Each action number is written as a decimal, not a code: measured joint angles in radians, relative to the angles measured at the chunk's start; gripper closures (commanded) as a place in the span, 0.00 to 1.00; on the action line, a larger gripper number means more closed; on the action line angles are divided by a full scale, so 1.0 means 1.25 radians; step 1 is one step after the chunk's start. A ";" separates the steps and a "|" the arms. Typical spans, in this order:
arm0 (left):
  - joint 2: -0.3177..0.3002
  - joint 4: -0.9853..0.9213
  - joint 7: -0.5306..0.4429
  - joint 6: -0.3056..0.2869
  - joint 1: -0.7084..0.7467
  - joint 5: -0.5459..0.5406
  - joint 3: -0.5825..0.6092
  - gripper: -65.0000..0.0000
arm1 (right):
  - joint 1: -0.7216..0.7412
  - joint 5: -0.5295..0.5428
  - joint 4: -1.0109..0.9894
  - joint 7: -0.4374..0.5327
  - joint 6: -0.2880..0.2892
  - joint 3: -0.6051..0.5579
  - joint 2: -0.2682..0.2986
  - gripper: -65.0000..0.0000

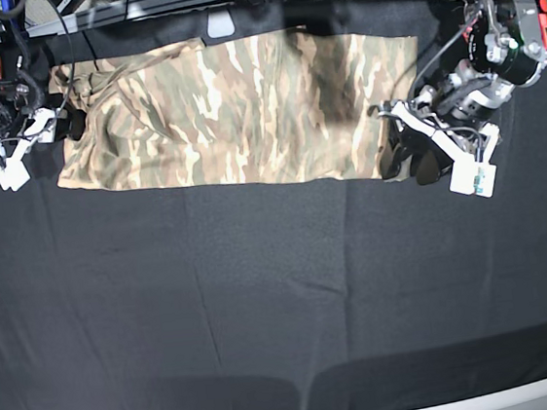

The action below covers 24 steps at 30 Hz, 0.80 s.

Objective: Layout the t-shirt on the table in an organized manner, then fold the t-shirt properly

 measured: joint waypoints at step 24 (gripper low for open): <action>0.000 0.000 0.000 0.000 0.007 0.048 0.001 0.53 | 0.108 0.058 -0.213 -0.037 0.002 0.111 0.044 0.46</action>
